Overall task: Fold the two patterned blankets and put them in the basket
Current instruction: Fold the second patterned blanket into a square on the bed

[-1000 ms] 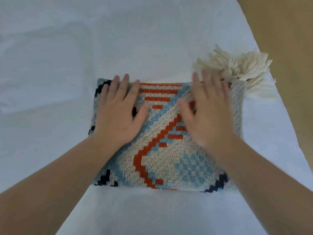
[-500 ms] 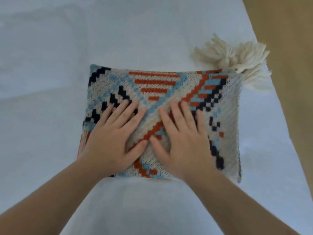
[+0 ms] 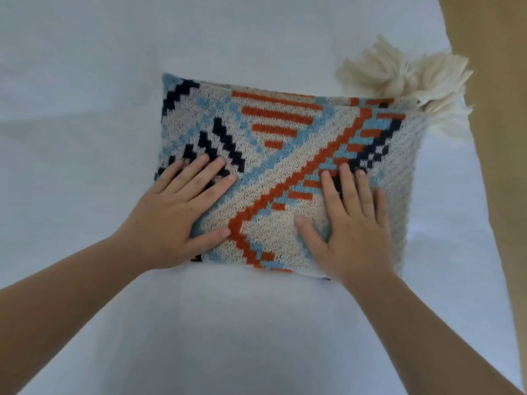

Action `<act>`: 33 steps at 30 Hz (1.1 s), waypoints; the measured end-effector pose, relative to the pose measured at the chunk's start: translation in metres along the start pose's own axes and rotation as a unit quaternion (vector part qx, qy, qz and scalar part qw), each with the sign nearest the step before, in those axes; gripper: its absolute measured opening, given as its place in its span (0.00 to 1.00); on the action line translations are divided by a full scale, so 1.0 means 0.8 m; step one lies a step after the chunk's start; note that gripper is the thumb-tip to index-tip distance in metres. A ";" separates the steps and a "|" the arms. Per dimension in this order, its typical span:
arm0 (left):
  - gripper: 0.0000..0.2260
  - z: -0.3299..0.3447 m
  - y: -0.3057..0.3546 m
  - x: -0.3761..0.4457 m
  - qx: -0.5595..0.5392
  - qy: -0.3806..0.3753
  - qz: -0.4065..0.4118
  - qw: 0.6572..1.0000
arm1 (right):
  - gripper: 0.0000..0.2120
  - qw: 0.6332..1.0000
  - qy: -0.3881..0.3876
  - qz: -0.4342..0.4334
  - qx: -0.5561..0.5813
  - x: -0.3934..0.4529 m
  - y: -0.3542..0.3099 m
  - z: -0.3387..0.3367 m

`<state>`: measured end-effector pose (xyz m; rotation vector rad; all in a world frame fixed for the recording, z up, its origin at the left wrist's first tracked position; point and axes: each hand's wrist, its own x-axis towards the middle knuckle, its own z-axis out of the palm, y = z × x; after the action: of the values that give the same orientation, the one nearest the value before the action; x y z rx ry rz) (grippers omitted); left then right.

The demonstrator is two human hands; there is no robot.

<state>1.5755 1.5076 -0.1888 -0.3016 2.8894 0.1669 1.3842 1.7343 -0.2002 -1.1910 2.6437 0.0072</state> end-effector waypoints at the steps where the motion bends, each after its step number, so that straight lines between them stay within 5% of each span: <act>1: 0.35 0.001 -0.002 0.000 -0.006 0.005 -0.018 1.000 | 0.38 1.000 0.004 0.019 0.003 -0.001 0.011 -0.004; 9: 0.36 0.009 -0.002 0.000 -0.042 0.024 -0.045 0.998 | 0.42 0.999 -0.003 0.030 0.026 0.013 0.011 -0.011; 13: 0.39 0.005 0.003 0.004 -0.154 0.062 -0.153 0.974 | 0.43 0.989 0.021 0.101 0.105 0.017 0.023 -0.015; 15: 0.44 -0.004 0.000 0.016 -0.309 0.081 -0.260 0.911 | 0.42 0.974 0.026 0.151 0.170 0.021 0.023 -0.020; 17: 0.45 -0.016 -0.003 0.031 -0.481 0.135 -0.363 0.786 | 0.42 0.965 0.025 0.180 0.192 0.023 0.022 -0.025; 19: 0.40 -0.031 0.000 0.036 -0.585 0.145 -0.439 0.667 | 0.42 0.952 0.013 0.200 0.231 0.024 0.024 -0.026; 21: 0.29 -0.039 -0.005 0.035 -0.642 0.104 -0.458 0.605 | 0.44 0.926 0.019 0.212 0.313 0.022 0.026 -0.033; 23: 0.23 -0.047 -0.012 0.033 -0.677 0.046 -0.464 0.570 | 0.46 0.884 0.029 0.234 0.404 0.022 0.031 -0.043; 28: 0.18 -0.051 -0.016 0.023 -0.720 -0.019 -0.446 0.531 | 0.48 0.711 -0.058 0.362 0.600 0.023 0.053 -0.063; 31: 0.18 -0.054 -0.015 0.003 -0.709 -0.029 -0.443 0.548 | 0.30 0.679 -0.118 0.330 0.645 0.016 0.048 -0.074; 33: 0.21 -0.057 -0.017 -0.014 -0.696 -0.019 -0.455 0.556 | 0.27 0.687 -0.134 0.294 0.651 0.010 0.044 -0.077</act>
<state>1.5789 1.4905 -0.1434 -1.7964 1.4101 2.0474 1.3398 1.7455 -0.1457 0.1599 1.7822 -1.2200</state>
